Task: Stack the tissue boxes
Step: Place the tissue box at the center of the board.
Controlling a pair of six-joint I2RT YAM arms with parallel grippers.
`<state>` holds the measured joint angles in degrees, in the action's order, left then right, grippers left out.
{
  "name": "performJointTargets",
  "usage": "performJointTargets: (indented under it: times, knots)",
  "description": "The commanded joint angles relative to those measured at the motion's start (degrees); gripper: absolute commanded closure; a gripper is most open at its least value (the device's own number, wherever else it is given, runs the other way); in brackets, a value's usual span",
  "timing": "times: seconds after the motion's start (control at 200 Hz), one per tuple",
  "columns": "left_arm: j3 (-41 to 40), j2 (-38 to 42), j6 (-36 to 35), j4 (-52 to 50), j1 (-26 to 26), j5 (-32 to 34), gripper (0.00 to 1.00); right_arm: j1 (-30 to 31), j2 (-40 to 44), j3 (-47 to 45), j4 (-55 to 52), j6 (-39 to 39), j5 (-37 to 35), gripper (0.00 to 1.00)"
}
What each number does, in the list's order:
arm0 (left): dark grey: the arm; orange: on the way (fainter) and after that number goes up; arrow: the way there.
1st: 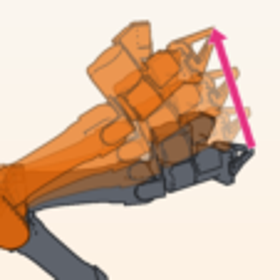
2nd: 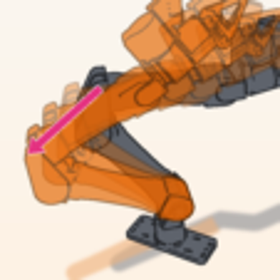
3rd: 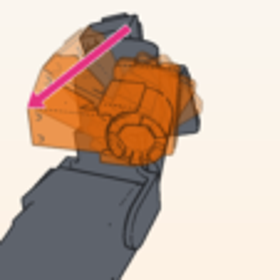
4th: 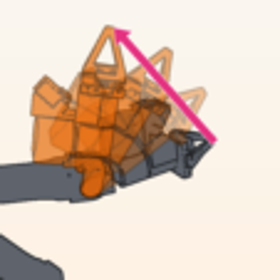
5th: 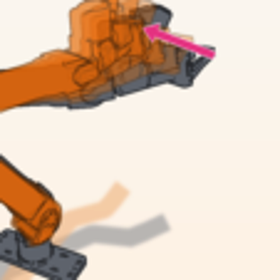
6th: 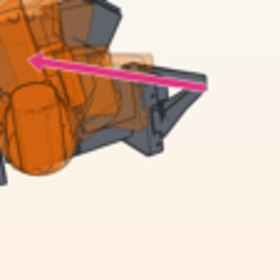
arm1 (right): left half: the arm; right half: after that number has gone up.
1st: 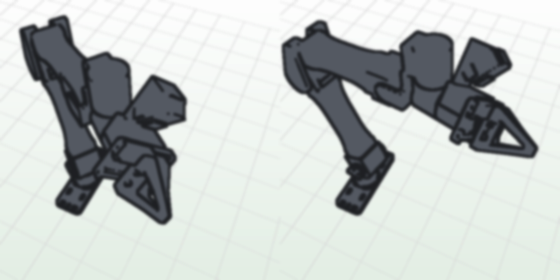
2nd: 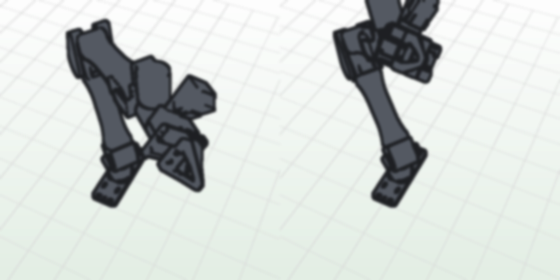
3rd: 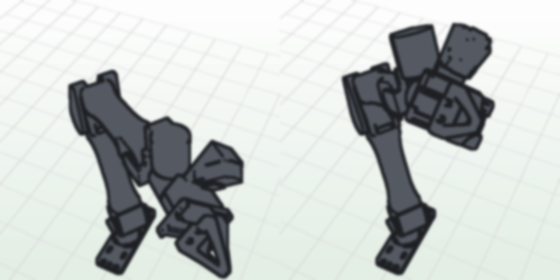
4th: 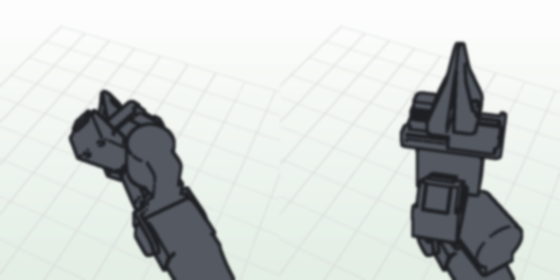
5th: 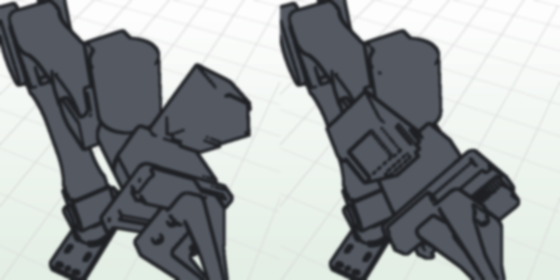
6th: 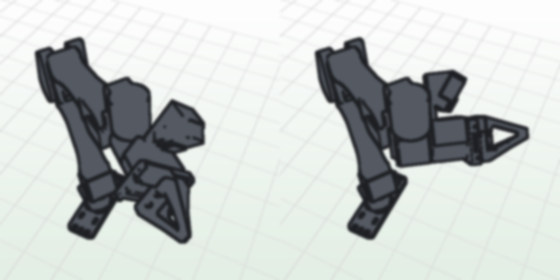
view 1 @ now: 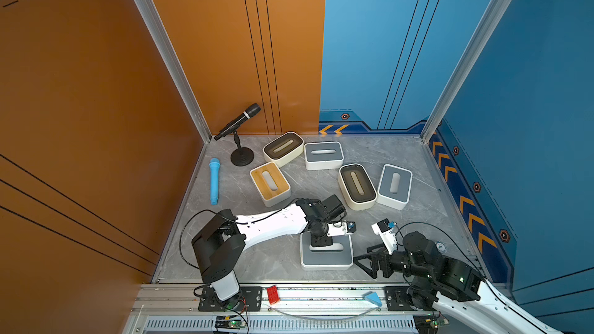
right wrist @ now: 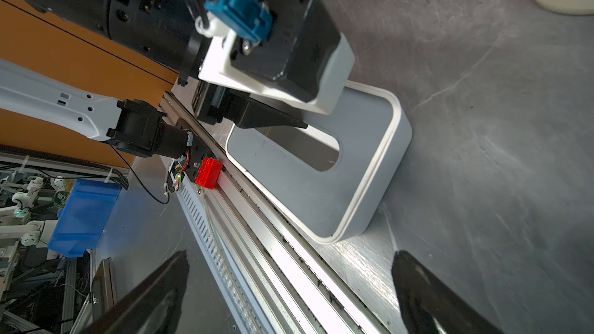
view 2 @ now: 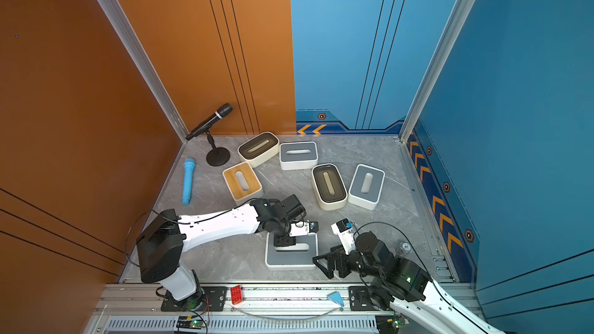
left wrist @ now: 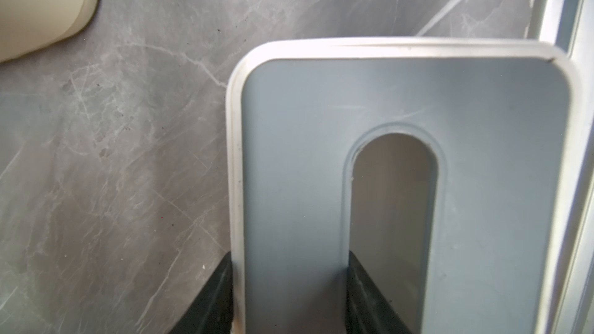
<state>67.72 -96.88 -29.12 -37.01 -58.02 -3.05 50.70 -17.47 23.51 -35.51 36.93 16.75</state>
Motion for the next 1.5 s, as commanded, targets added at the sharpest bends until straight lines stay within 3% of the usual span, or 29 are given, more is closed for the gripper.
performJointTargets:
  times: [0.0,1.497]
  knots:
    - [1.0,-0.7,-0.8,0.2,0.7,0.1,0.63,0.4,-0.2,-0.6,0.3,-0.9,0.7,0.0]
    - [1.3,-2.9,-2.0,0.4,0.9,2.2,0.57,0.4,0.3,-0.8,0.4,-1.0,1.4,0.0]
